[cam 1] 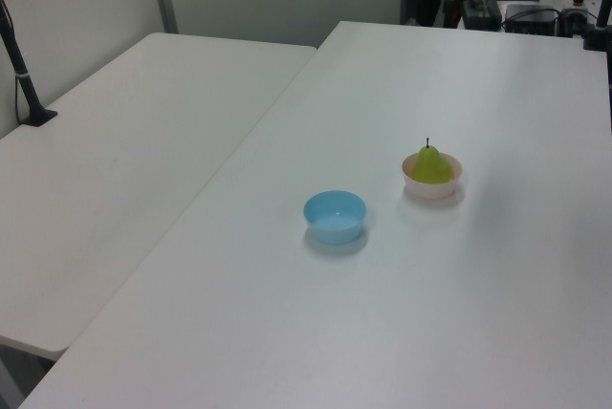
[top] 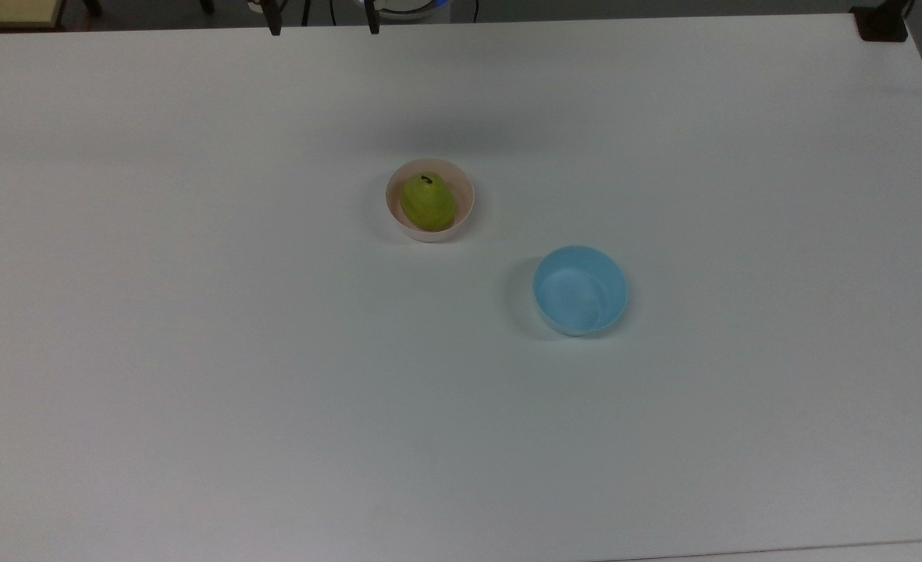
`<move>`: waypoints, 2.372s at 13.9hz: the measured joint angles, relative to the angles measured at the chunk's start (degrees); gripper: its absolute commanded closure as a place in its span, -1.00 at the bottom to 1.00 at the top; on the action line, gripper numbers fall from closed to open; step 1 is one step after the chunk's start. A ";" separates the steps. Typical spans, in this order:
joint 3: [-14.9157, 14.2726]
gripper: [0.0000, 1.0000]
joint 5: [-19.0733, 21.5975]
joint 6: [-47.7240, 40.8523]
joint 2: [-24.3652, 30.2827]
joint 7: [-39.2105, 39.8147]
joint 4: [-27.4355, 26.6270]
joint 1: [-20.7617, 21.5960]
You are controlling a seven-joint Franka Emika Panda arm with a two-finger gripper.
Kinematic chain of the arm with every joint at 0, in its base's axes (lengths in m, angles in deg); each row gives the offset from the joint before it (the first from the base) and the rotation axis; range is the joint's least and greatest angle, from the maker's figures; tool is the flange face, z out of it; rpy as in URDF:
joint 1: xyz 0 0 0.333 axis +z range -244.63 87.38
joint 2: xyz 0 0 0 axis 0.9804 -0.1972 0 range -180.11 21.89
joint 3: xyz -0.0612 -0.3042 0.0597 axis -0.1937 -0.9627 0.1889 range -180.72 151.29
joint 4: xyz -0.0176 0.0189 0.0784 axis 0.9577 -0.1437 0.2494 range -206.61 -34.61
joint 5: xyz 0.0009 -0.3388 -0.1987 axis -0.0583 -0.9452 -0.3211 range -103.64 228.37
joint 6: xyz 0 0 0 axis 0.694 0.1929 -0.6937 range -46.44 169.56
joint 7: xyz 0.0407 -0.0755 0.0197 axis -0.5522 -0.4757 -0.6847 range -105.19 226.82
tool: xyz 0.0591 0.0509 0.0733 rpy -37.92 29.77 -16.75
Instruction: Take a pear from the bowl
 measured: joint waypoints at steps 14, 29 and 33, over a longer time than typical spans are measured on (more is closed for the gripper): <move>0.03 -1.00 -0.01 0.00 -0.02 8.46 -0.81 0.06; 0.13 -1.00 -7.57 21.64 -9.82 11.02 -20.47 9.84; 1.62 -0.79 -8.88 24.92 -12.24 11.02 -22.15 9.98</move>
